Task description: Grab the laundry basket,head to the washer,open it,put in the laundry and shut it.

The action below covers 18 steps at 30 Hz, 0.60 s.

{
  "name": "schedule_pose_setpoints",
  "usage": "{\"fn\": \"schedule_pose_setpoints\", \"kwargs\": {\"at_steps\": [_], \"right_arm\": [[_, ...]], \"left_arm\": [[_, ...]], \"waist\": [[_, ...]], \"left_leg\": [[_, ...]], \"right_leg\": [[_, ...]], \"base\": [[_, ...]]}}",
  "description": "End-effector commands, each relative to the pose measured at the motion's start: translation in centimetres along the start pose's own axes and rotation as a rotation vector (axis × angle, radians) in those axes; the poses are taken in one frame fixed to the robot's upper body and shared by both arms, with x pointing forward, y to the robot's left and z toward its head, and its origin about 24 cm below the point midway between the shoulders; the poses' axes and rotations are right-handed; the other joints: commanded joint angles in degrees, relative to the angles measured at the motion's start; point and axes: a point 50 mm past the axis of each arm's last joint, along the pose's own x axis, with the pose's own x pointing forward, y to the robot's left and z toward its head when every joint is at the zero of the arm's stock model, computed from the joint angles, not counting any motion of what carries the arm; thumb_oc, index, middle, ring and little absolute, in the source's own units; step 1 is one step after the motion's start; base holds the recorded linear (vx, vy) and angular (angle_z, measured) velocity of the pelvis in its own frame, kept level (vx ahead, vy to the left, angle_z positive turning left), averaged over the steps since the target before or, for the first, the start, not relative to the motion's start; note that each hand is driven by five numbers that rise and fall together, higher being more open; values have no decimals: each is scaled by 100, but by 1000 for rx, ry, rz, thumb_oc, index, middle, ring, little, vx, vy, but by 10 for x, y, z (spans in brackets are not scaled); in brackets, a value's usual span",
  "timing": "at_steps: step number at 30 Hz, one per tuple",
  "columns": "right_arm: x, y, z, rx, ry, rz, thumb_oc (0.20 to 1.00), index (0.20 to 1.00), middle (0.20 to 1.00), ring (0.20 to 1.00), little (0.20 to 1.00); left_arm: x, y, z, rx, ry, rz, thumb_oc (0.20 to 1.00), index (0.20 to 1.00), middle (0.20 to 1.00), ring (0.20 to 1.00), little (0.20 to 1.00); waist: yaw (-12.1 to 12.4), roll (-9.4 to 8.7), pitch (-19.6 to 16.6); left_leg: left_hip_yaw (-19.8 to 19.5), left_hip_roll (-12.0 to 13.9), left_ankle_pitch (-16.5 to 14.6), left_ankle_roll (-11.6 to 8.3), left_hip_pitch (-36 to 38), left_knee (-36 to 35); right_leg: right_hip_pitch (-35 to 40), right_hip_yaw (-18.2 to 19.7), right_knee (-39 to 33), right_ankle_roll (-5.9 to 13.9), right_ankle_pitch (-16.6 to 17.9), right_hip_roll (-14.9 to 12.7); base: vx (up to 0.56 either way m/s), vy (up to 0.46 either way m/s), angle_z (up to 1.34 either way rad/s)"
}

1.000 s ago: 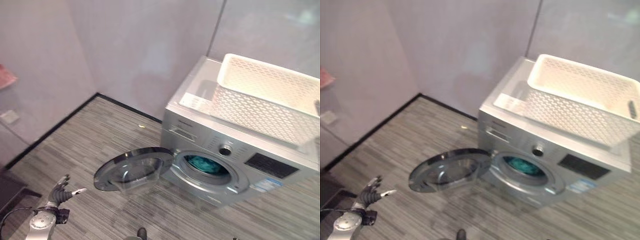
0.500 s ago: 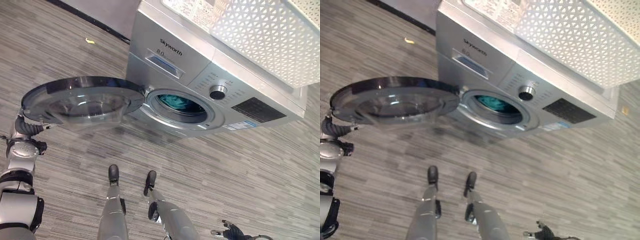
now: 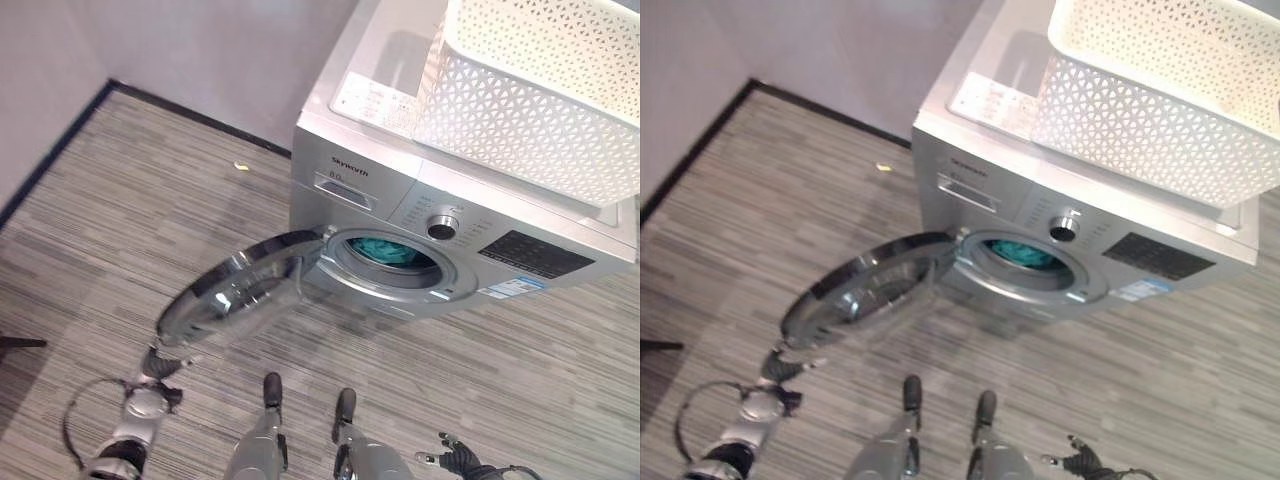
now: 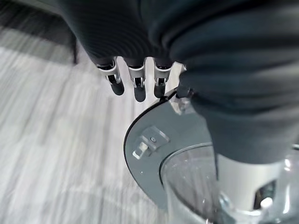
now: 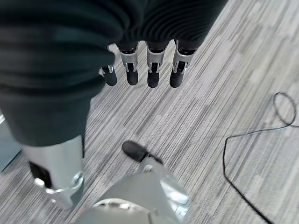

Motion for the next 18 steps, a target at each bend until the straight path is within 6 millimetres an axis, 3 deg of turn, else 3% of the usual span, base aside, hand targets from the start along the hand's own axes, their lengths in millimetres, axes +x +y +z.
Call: {"fn": "schedule_pose_setpoints", "kwargs": {"at_steps": [1,3,9,10,14,16,17,18], "right_arm": [[-2,-13,-7,-65,38,-48,1000,1000,1000,1000,1000],[0,-12,-3,-88,25,-46,1000,1000,1000,1000,1000],[3,-16,13,-121,-24,-58,1000,1000,1000,1000,1000],[5,-21,25,-136,-59,-74,1000,1000,1000,1000,1000],[6,-33,42,-131,-109,-130,1000,1000,1000,1000,1000],[8,-37,56,-117,-140,-158,1000,1000,1000,1000,1000],[9,-35,73,-97,-184,-168,1000,1000,1000,1000,1000],[10,-32,88,-87,-229,-163,1000,1000,1000,1000,1000]], "left_arm": [[-9,-99,70,60,-239,-440,1000,1000,1000,1000,1000],[-24,-126,73,111,-277,-554,1000,1000,1000,1000,1000],[-35,-152,94,193,-363,-649,1000,1000,1000,1000,1000],[-38,-160,112,203,-424,-659,1000,1000,1000,1000,1000],[-49,-183,152,210,-528,-680,1000,1000,1000,1000,1000],[-59,-197,178,189,-578,-692,1000,1000,1000,1000,1000],[-86,-221,214,210,-709,-745,1000,1000,1000,1000,1000],[-142,-253,262,165,-898,-894,1000,1000,1000,1000,1000]], "waist": [[-231,-32,-30],[-212,91,-40],[-246,238,67],[-269,299,156],[-374,368,312],[-480,325,343],[-644,331,356],[-801,324,405]], "left_leg": [[-392,319,167,-288,-83,-7],[-411,405,256,-365,7,-7],[-427,518,446,-488,-20,-7],[-454,553,543,-530,-110,-7],[-477,600,697,-627,-330,-7],[-545,555,589,-574,-307,-7],[-495,581,515,-530,-325,-7],[-379,622,553,-526,-419,-7]], "right_leg": [[50,9,387,35,-84,188],[155,-36,491,-57,-236,287],[196,-91,512,-188,-332,442],[151,-77,490,-222,-314,490],[14,-98,433,-246,-218,517],[-109,-11,437,-232,-168,503],[-287,188,499,-214,-134,563],[-447,355,557,-225,-77,608]], "base": [[-14,-155,11],[-33,-215,21],[-90,-153,7],[-148,-158,3],[-138,-135,14],[-116,-89,9],[-143,-59,-90],[-116,-22,-123]]}}
